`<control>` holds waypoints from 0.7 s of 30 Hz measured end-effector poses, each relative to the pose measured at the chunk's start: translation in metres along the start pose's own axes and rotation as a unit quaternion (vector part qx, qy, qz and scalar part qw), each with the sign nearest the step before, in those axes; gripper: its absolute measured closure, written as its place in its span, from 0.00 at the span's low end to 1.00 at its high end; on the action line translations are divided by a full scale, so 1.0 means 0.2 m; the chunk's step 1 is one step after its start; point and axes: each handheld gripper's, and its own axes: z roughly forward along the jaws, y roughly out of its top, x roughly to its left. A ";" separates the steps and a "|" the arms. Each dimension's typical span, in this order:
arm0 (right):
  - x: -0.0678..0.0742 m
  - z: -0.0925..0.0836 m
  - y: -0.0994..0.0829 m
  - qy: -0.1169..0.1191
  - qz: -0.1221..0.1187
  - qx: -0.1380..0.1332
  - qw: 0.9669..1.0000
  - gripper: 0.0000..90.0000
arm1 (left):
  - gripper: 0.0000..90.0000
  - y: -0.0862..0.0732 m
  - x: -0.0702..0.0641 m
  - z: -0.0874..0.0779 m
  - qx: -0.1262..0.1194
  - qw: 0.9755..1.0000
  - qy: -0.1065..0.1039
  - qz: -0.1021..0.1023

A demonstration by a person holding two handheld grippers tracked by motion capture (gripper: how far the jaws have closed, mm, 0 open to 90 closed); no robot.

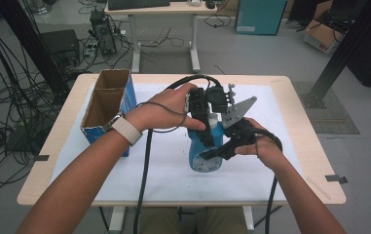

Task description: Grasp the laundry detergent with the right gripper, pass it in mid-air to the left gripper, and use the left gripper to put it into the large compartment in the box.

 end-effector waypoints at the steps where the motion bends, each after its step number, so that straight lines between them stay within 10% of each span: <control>1: 0.07 0.05 0.01 -0.104 0.050 -0.001 0.993 0.48 | 0.31 0.00 0.00 0.00 -0.001 1.000 0.010 0.002; 3: 0.08 0.05 0.01 -0.118 0.052 -0.003 0.992 0.48 | 0.32 0.00 0.00 -0.01 0.007 1.000 0.007 0.000; 4: 0.01 0.00 0.00 -0.002 0.012 0.000 1.000 0.48 | 0.33 0.00 0.00 0.00 0.007 1.000 0.005 0.001; 7: 0.01 0.00 0.00 -0.001 0.019 0.002 1.000 0.48 | 0.38 0.00 -0.01 0.00 0.008 1.000 0.003 0.004; 8: 0.06 0.04 0.01 -0.070 0.052 0.001 0.996 0.48 | 0.39 0.00 0.00 0.00 0.009 1.000 0.002 0.004; 10: 0.10 0.04 0.03 -0.051 0.122 -0.019 0.991 0.48 | 0.41 0.00 0.00 0.00 0.008 1.000 -0.003 0.003; 12: 0.07 0.03 0.01 -0.032 0.086 -0.008 0.996 0.48 | 0.41 0.00 0.00 0.00 0.010 1.000 -0.003 0.004; 13: -0.07 0.01 -0.02 -0.021 -0.102 0.009 0.995 0.48 | 0.41 0.00 0.00 0.00 0.010 1.000 -0.002 0.005; 21: -0.07 0.00 -0.02 -0.012 -0.093 0.012 0.996 0.48 | 0.42 0.00 -0.01 0.00 0.012 1.000 0.000 0.004</control>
